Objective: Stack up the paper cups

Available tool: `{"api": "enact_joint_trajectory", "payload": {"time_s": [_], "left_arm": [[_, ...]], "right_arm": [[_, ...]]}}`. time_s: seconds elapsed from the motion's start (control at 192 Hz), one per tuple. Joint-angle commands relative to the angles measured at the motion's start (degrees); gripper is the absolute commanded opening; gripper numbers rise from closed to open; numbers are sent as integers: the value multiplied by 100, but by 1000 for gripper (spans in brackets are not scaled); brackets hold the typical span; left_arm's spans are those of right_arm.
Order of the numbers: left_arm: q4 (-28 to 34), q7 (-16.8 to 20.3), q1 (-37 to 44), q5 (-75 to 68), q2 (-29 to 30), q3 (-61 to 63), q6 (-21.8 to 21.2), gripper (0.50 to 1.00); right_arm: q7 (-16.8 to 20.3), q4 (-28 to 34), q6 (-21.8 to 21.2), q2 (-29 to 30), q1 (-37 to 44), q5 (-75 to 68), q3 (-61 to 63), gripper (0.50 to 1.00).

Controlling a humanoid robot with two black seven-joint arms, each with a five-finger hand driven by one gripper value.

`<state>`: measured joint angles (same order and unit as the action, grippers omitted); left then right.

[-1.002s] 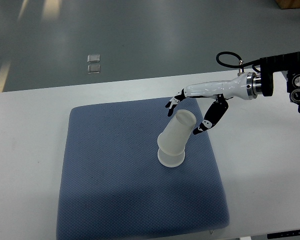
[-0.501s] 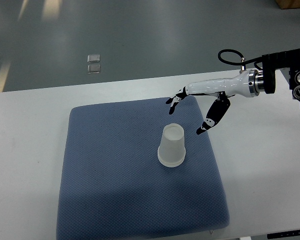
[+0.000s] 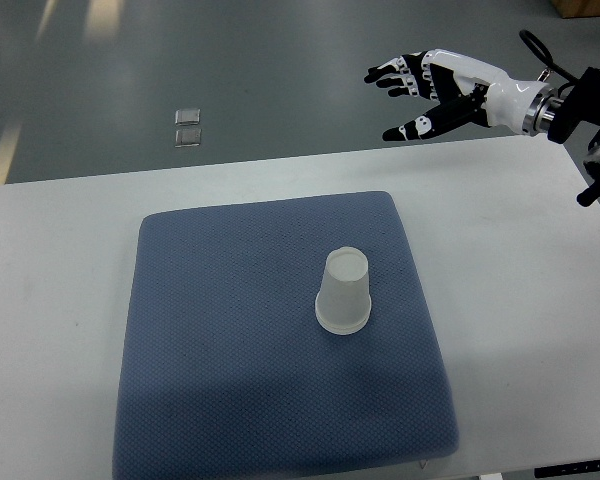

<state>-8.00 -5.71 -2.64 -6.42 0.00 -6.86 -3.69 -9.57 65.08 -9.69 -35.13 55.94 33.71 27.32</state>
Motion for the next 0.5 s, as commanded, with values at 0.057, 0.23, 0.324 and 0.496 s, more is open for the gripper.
{"api": "enact_joint_trajectory", "payload": {"time_s": [0.057,0.23,0.324,0.496], "left_arm": [[0,0,0,0,0,0,0,1000],[0,0,0,0,0,0,0,1000],[0,0,0,0,0,0,0,1000],[0,0,0,0,0,0,0,1000]], "right_arm": [[-1,-312,793,498,-444,-427,309,911],[-1,-444,1276,1034,-1023,-708,1074,911],[-9,-470,1505,1237,-1199,-726,1188,913],[-53,-470,1532,1465,-1463,-699,1232,915]]}}
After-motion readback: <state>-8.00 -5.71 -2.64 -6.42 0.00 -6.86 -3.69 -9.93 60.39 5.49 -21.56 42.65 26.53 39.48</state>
